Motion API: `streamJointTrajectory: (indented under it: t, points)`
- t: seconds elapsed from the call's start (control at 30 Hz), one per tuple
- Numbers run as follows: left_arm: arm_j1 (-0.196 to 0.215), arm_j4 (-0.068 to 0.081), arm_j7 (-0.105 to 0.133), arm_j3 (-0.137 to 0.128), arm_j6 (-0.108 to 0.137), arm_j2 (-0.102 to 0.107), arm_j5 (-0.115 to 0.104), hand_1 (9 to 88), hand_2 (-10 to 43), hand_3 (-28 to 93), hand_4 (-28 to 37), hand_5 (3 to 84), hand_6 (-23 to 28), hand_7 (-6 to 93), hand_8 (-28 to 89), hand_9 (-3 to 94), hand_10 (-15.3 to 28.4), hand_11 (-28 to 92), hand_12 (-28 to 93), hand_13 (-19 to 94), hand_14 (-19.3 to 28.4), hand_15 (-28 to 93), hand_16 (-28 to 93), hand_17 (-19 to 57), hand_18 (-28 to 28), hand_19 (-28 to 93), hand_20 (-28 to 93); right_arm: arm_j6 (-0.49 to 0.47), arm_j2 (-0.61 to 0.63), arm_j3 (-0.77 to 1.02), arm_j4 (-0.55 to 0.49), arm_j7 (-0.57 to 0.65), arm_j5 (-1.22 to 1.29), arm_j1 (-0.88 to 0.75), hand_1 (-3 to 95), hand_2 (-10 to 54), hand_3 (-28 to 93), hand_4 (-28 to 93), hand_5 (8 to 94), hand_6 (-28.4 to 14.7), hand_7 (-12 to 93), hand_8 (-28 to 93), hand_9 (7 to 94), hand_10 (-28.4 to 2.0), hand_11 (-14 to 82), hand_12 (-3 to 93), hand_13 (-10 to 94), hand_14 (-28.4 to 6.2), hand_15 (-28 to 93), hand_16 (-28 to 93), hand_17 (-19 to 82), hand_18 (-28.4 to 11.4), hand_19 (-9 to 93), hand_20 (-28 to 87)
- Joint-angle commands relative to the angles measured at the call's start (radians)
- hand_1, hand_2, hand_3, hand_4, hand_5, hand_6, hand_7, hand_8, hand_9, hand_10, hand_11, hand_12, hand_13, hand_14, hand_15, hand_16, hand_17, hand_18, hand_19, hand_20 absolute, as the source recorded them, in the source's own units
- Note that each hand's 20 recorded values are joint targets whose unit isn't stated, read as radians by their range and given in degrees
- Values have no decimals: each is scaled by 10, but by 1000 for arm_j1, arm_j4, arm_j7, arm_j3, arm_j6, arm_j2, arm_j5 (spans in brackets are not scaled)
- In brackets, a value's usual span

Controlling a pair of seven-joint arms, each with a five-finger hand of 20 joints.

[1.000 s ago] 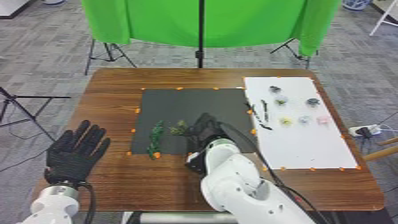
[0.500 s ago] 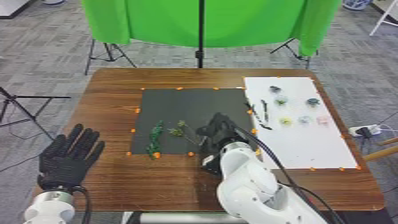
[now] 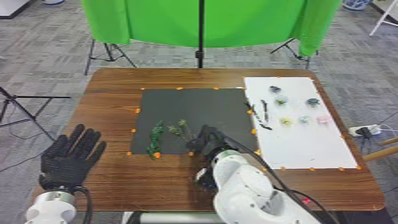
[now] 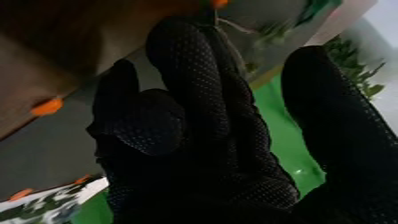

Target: Arrange flowers

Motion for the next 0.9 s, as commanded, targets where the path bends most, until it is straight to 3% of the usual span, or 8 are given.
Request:
streamJointTrajectory:
  t: [0.03, 0.2, 0.37, 0.57, 0.7, 0.9]
  points:
    - [16, 2, -7, 1, -8, -11, -1, 300, 185, 772, -220, 521, 98, 180, -85, 432, 166, 230, 128, 306, 153, 385, -65, -38, 129, 299, 147, -17, 8, -6, -16, -3, 8, -8, 351, 30, 704, -161, 768, -96, 100, -99, 843, -190, 372, 277, 756, -155, 740, 299, 344, -284, 873, 283]
    - [19, 2, -5, -2, -9, -18, -1, 300, 185, 771, -220, 521, 98, 180, -85, 432, 166, 230, 128, 306, 153, 386, -64, -38, 128, 298, 146, 10, 38, 48, -35, 22, 20, -8, 352, 30, 704, -161, 769, -95, 103, -97, 841, -190, 370, 276, 756, -155, 739, 298, 344, -284, 872, 285]
    - [25, -1, -1, -9, -15, -22, -1, 300, 185, 771, -220, 520, 98, 181, -85, 432, 165, 230, 128, 306, 152, 385, -65, -38, 128, 299, 147, 76, 91, 142, -74, 22, -2, -15, 349, 28, 707, -157, 798, -77, 188, -71, 841, -190, 366, 274, 756, -155, 737, 295, 344, -284, 870, 284]
    - [30, -4, 1, -15, -18, -24, 1, 301, 185, 770, -221, 520, 98, 180, -85, 432, 166, 229, 128, 306, 152, 386, -65, -38, 128, 299, 147, 162, 157, 222, -4, 36, -155, 25, 358, -2, 708, -156, 796, -74, 225, -67, 835, -190, 364, 273, 752, -151, 729, 289, 341, -284, 871, 283]
    - [32, -5, 4, -14, -14, -23, -3, 300, 185, 771, -220, 521, 98, 181, -85, 432, 165, 230, 128, 306, 153, 386, -65, -38, 128, 299, 147, 81, 207, 247, 53, 44, -157, 79, 373, -35, 702, -159, 764, -79, 217, -75, 811, -192, 360, 268, 742, -147, 727, 286, 344, -284, 899, 301]
    - [34, -4, 2, -12, -11, -22, -4, 301, 186, 770, -223, 521, 98, 181, -85, 433, 166, 231, 128, 306, 152, 386, -65, -38, 128, 300, 146, 29, 277, 148, 195, 23, -216, 200, 388, -72, 674, -168, 753, -84, 158, -83, 807, -189, 360, 263, 737, -147, 756, 293, 358, -284, 924, 333]
